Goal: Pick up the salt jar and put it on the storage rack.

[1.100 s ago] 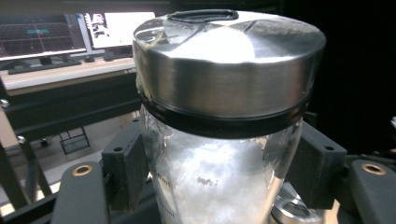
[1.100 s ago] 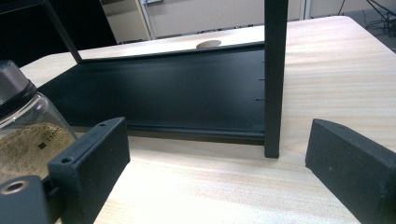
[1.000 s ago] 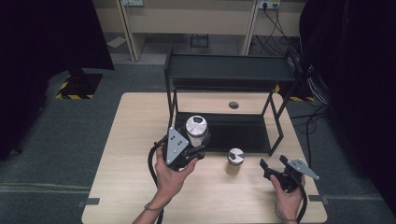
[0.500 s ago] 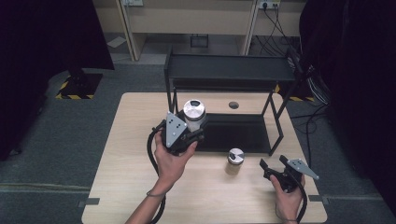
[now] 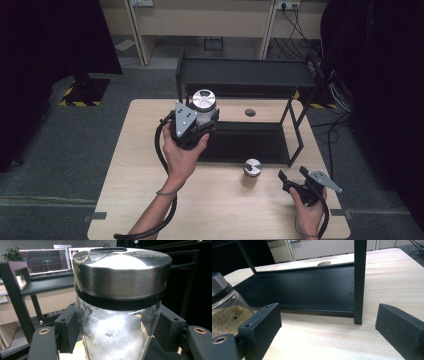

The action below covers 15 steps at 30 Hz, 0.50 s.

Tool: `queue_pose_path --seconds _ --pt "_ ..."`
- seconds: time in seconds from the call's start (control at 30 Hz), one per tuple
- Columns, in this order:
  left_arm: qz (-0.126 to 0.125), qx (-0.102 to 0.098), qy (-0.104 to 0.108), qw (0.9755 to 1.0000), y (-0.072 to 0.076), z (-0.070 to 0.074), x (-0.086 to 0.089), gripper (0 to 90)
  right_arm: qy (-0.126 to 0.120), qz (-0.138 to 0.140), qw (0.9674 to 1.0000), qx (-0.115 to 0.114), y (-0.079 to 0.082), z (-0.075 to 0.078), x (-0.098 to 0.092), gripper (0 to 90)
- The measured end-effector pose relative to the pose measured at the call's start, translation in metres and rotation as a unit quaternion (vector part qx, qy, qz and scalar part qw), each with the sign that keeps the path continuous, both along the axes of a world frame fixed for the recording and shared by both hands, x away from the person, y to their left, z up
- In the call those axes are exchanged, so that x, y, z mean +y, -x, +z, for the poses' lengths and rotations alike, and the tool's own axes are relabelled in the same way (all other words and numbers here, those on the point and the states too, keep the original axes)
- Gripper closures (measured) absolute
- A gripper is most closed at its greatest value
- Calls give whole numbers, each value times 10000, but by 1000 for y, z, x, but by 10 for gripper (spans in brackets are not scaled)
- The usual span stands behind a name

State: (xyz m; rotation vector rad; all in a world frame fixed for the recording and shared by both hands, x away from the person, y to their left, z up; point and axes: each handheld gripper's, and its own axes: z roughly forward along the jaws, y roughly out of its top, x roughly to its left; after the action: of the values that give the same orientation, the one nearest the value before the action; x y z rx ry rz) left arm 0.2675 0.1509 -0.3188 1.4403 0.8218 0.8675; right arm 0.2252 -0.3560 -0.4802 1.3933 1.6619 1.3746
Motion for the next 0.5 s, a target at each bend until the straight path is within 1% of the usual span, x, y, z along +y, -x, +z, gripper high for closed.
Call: queue_pose_path --seconds 0.13,0.17,0.33,0.5 --pt "28 -34 22 10000 -3 10 3 305 -19 4 10000 0 0 0 0 67" --pt "42 -41 12 10000 -5 14 4 305 -19 6 10000 -8 0 -1 0 66" --pt "105 -39 33 9999 -10 20 4 305 -30 11 10000 1 0 0 -1 66" --pt "113 -4 76 9999 -15 26 5 305 -22 15 10000 2 0 0 -1 66"
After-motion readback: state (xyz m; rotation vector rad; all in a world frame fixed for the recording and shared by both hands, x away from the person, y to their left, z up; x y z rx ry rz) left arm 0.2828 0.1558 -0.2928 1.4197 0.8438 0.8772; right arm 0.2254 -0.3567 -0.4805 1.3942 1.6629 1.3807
